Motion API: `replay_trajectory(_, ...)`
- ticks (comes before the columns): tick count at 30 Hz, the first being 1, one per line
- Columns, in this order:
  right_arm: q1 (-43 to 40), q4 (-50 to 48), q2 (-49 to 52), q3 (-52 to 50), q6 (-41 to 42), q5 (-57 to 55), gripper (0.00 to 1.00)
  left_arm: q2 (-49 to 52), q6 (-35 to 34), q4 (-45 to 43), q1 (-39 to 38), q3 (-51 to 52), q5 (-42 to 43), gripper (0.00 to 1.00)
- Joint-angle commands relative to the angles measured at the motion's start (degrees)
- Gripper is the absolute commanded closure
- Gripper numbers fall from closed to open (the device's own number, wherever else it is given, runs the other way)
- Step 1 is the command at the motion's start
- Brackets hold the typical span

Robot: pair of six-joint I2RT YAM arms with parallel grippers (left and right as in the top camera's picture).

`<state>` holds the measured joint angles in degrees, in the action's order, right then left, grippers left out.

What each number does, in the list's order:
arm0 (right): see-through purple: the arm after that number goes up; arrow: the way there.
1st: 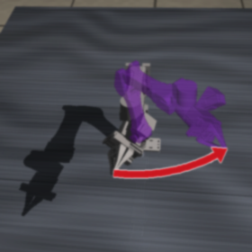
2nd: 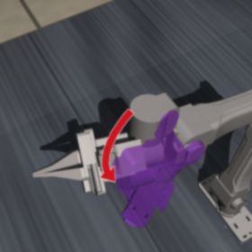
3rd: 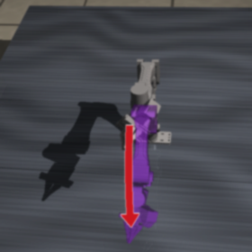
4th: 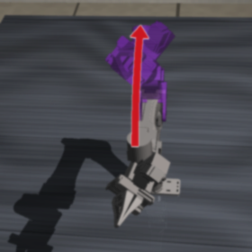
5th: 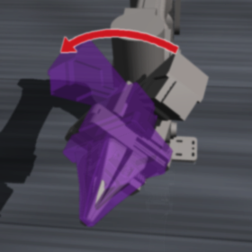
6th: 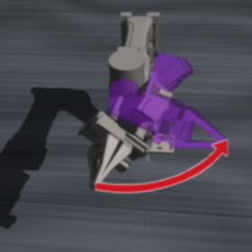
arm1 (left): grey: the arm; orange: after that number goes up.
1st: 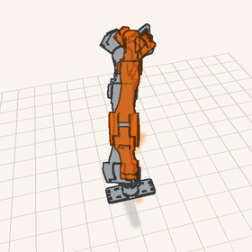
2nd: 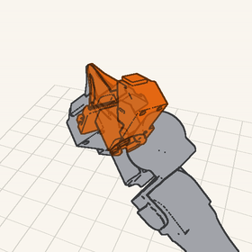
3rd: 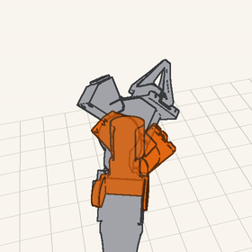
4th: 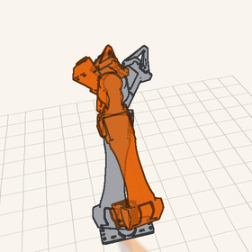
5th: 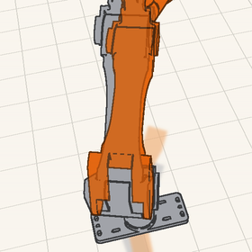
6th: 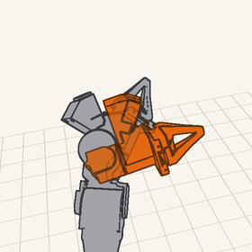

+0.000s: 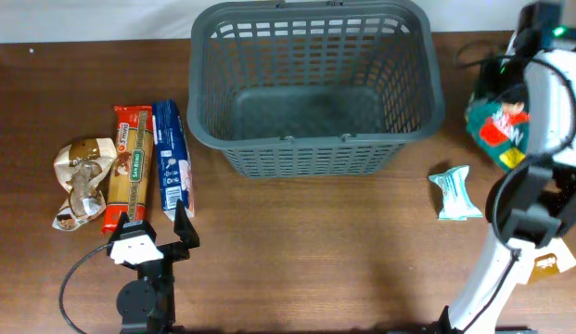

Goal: Pack container
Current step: 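Lift the Nescafe pack and drop it into the grey basket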

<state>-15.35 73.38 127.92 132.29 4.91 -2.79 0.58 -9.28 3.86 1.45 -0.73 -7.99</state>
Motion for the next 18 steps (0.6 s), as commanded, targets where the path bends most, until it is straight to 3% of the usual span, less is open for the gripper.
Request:
replay_trajectory(1, 3.3, 0.83, -12.55, 8.66, -3.85, 1.01, 0.96, -0.28, 0.11, 0.04, -0.28, 0.24, -0.44, 0.01)
replay_trajectory(9, 11.26, 1.27, -21.33, 12.07, -9.53, 1.11, 0.96, -0.28, 0.11, 0.04, -0.28, 0.24, -0.42, 0.01)
replay_trajectory(18, 29.68, 2.51, -22.69, 12.0, -21.66, 2.58, 0.96, -0.28, 0.11, 0.04, -0.28, 0.24, -0.42, 0.01)
